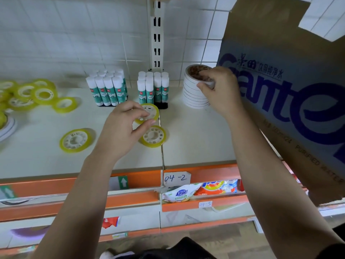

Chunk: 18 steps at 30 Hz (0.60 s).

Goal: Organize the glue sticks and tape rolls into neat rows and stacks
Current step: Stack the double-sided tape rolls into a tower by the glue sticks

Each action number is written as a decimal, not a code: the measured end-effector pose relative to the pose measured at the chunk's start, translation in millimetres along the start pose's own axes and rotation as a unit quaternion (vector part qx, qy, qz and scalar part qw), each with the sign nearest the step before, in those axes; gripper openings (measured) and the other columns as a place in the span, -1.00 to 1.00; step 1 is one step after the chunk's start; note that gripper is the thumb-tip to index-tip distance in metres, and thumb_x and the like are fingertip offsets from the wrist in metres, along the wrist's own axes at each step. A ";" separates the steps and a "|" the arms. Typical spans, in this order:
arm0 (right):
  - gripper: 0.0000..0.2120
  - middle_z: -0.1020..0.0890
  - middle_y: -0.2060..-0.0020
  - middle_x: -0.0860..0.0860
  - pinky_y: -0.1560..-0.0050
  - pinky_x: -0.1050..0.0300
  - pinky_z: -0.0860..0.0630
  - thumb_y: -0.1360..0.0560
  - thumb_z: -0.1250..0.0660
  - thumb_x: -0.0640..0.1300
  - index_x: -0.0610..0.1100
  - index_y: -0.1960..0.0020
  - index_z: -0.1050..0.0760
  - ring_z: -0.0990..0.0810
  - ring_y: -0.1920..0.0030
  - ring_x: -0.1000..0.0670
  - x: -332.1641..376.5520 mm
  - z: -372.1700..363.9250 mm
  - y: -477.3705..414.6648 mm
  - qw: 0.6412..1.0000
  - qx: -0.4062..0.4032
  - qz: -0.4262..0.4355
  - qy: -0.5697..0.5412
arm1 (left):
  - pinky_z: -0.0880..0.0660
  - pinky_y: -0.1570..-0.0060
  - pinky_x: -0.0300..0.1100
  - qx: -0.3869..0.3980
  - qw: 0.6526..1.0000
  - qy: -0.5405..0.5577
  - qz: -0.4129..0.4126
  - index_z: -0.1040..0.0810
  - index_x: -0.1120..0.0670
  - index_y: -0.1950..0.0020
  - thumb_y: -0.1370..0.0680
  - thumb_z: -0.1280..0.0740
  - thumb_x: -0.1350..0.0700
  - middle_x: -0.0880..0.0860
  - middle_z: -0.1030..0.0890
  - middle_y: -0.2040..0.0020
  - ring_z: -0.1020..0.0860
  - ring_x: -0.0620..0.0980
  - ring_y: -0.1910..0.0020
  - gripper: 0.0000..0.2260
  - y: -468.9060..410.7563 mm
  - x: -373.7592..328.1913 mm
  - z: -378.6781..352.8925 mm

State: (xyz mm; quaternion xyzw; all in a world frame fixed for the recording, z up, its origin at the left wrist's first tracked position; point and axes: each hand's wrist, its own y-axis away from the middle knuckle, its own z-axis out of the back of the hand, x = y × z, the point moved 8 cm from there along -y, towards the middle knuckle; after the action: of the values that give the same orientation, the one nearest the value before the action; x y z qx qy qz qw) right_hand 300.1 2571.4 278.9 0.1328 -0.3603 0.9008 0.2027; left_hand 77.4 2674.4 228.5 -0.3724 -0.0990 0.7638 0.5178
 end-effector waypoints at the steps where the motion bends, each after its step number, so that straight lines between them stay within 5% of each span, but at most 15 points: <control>1: -0.72 -0.65 -0.02 -0.16 -0.12 0.08 -0.40 -0.46 -0.40 -0.18 -0.21 -0.15 -0.62 -0.54 -0.10 -0.19 1.8 3.3 2.0 1.000 -0.020 0.001 -0.001 | -0.46 -0.03 -0.15 0.005 1.000 0.000 -0.001 -0.67 0.21 -0.03 -0.52 -0.37 -0.04 0.08 -0.59 0.01 -0.57 0.03 0.04 -0.68 2.0 -1.0 -0.7; 7: -0.81 -0.58 0.12 -0.05 0.05 0.29 -0.41 -0.49 -0.34 -0.21 -0.16 -0.08 -0.62 -0.51 0.09 0.03 13.7 3.6 28.3 0.997 -0.040 -0.016 -0.066 | -0.52 -0.05 -0.10 0.049 0.999 0.016 -0.009 -0.69 0.18 -0.03 -0.50 -0.45 0.04 0.04 -0.61 0.00 -0.59 0.01 0.02 -0.76 17.6 -7.4 -9.2; 13: -0.84 -0.56 0.15 -0.03 -0.02 0.12 -0.48 -0.48 -0.38 -0.23 -0.12 -0.05 -0.64 -0.53 0.13 0.02 18.0 -41.9 63.9 0.987 0.132 -0.037 -0.080 | -0.48 -0.13 -0.13 0.085 0.996 0.010 -0.001 -0.70 0.15 -0.06 -0.49 -0.44 0.02 0.02 -0.62 -0.03 -0.57 0.00 -0.06 -0.76 30.7 -11.1 -17.1; 18: -0.84 -0.59 0.10 -0.07 -0.05 -0.03 -0.54 -0.45 -0.38 -0.27 -0.15 -0.01 -0.65 -0.59 0.09 -0.05 10.9 -53.0 77.3 0.986 0.134 -0.057 -0.086 | -0.45 -0.17 -0.12 0.094 0.995 0.003 0.015 -0.68 0.16 -0.10 -0.49 -0.43 0.03 0.04 -0.61 -0.07 -0.55 0.01 -0.11 -0.73 33.7 -9.6 -20.3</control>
State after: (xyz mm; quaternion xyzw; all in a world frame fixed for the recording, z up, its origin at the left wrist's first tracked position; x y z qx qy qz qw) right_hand 249.9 2560.7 199.8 0.2558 -0.2445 0.9131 0.2023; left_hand 68.6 2646.4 200.7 -0.3258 -0.0198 0.7762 0.5394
